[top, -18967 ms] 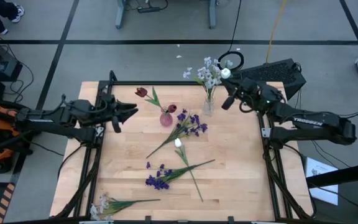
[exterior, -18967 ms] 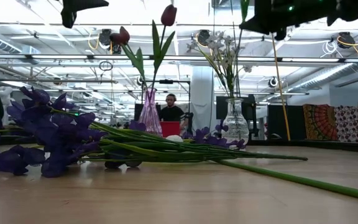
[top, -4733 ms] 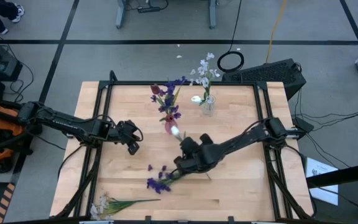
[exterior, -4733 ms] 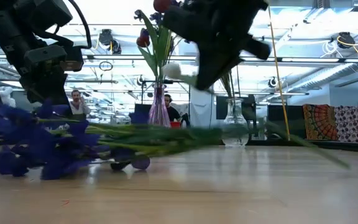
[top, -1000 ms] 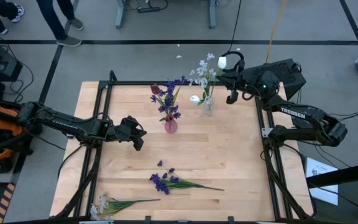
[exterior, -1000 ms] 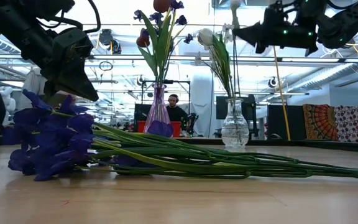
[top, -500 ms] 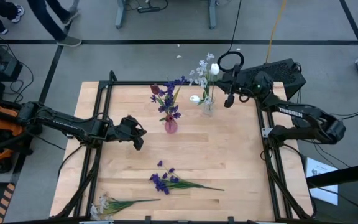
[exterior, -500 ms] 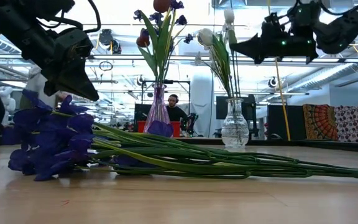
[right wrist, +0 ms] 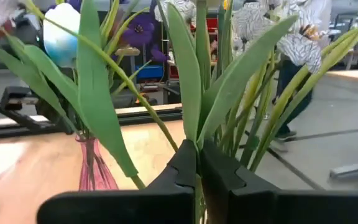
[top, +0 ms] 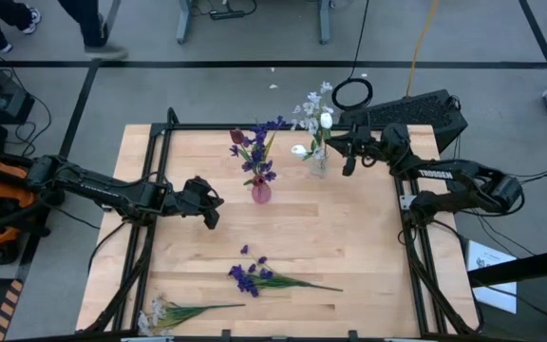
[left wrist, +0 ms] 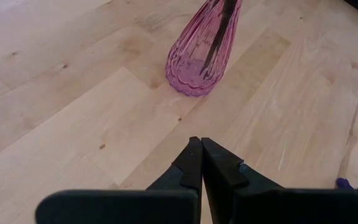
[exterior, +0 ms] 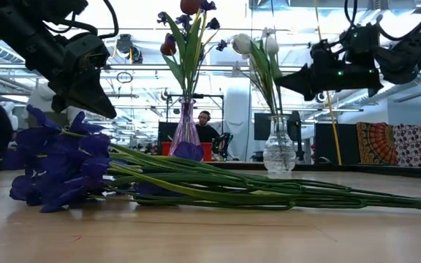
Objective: Sort flowers into vase by color
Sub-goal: Put the white tulip flower into the transparent vase, then put the purple flowers into the transparent purple vase
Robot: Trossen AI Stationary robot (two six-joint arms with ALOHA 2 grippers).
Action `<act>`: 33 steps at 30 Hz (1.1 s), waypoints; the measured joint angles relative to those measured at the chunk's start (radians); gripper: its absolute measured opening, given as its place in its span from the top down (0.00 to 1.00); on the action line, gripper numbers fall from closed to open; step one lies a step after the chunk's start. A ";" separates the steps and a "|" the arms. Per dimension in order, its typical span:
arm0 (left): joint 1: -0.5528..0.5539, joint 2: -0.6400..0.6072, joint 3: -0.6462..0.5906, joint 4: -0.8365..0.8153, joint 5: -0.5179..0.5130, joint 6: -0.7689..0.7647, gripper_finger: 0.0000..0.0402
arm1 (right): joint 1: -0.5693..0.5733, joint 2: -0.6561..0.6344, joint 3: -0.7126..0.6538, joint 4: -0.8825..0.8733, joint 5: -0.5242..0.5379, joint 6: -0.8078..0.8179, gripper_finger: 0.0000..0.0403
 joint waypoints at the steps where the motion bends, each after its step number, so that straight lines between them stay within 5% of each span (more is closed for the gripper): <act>1: 0.000 0.000 0.000 0.000 0.000 0.000 0.97 | 0.000 0.005 0.000 0.002 0.001 0.014 0.99; 16: 0.000 0.000 0.000 0.000 0.000 0.000 0.97 | 0.000 -0.128 0.034 -0.141 0.083 0.074 0.71; 24: 0.000 0.000 0.000 -0.001 0.000 0.001 0.97 | 0.000 -0.235 0.125 -0.570 0.124 -0.058 0.61; 33: 0.000 0.000 0.000 -0.002 0.000 0.001 0.97 | 0.000 -0.367 0.274 -1.047 0.252 -0.134 0.62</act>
